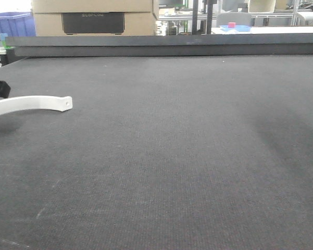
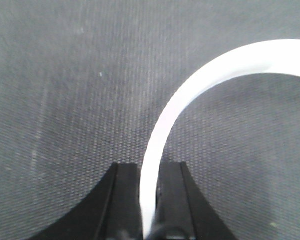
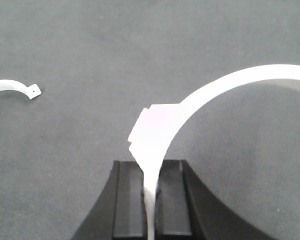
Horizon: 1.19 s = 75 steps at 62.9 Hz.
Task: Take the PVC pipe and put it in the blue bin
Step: 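Lift the pipe piece with the left gripper, holding both pieces up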
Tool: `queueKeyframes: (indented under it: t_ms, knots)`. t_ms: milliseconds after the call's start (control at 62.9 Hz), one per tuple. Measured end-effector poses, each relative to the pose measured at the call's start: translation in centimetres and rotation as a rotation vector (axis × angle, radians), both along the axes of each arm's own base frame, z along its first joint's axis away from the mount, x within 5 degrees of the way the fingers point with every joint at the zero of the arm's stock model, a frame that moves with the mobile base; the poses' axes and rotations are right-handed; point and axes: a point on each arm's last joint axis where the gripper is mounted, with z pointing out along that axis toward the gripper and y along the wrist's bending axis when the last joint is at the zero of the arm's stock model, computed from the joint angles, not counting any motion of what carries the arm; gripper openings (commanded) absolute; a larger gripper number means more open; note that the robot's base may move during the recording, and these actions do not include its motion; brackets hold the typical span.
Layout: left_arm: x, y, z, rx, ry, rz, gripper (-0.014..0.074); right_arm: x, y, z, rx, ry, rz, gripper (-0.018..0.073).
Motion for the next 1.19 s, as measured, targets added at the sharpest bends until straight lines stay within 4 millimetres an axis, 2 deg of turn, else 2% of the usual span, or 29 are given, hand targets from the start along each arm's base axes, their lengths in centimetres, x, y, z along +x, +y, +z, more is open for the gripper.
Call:
queueKeyframes:
  t_ms: [191,413,541,779,938,1193]
  knots:
    - [-1.1,0.0,3.5,0.005,-0.088,-0.004,-0.0111,-1.1,0.0,0.7,0.000,-0.037,0.001,-0.0168]
    - [-3.8,0.0,8.7,0.009,-0.211,-0.007,-0.0111,-2.7,0.0,1.8,0.001,-0.098,0.001,-0.0168]
    - [-5.9,0.0,11.8,0.010,-0.293,-0.007,-0.0111,-3.7,0.0,2.3,-0.002,-0.131,0.002,-0.0168]
    - [-11.5,-0.1,17.3,0.011,-0.460,-0.007,-0.0111,-6.1,0.1,3.2,-0.015,-0.188,0.008,-0.0168]
    - [-15.4,-0.1,19.1,0.012,-0.536,-0.007,-0.0111,-7.6,0.1,3.7,-0.017,-0.225,0.011,-0.0168]
    - [-20.9,-0.2,20.5,0.012,-0.597,-0.009,-0.0111,-9.5,0.1,4.2,-0.021,-0.266,0.016,-0.0168]
